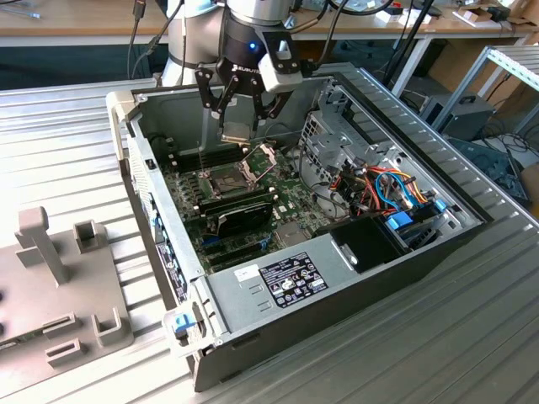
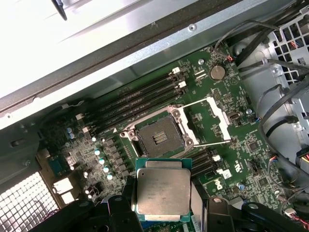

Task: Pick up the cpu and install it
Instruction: 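Place the cpu into insertion slot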

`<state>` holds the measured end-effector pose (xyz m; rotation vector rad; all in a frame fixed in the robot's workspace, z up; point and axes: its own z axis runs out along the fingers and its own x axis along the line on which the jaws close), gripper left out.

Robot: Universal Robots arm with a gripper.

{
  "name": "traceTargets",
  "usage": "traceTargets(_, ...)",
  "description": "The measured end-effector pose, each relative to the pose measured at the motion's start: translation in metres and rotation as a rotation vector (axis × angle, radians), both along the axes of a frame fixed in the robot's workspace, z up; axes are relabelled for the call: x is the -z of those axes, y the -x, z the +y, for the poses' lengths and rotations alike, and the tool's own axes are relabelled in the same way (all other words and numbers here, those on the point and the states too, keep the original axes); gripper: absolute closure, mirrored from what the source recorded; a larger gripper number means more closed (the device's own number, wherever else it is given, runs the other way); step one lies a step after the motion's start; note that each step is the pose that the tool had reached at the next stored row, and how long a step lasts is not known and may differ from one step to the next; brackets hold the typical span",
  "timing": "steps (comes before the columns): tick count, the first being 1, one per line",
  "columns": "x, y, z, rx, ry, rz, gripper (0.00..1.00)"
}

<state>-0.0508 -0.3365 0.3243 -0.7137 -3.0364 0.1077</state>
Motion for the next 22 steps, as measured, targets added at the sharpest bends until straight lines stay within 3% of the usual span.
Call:
traceTargets(4, 0.0001, 0.0, 0.0, 0.024, 0.0, 0.0, 0.45)
traceTargets(10, 0.0002, 0.0, 0.0, 0.089, 0.0001, 0.0, 0.45)
traceTargets(22, 0.0003, 0.0, 0.0, 0.094, 0.0, 0.0, 0.45)
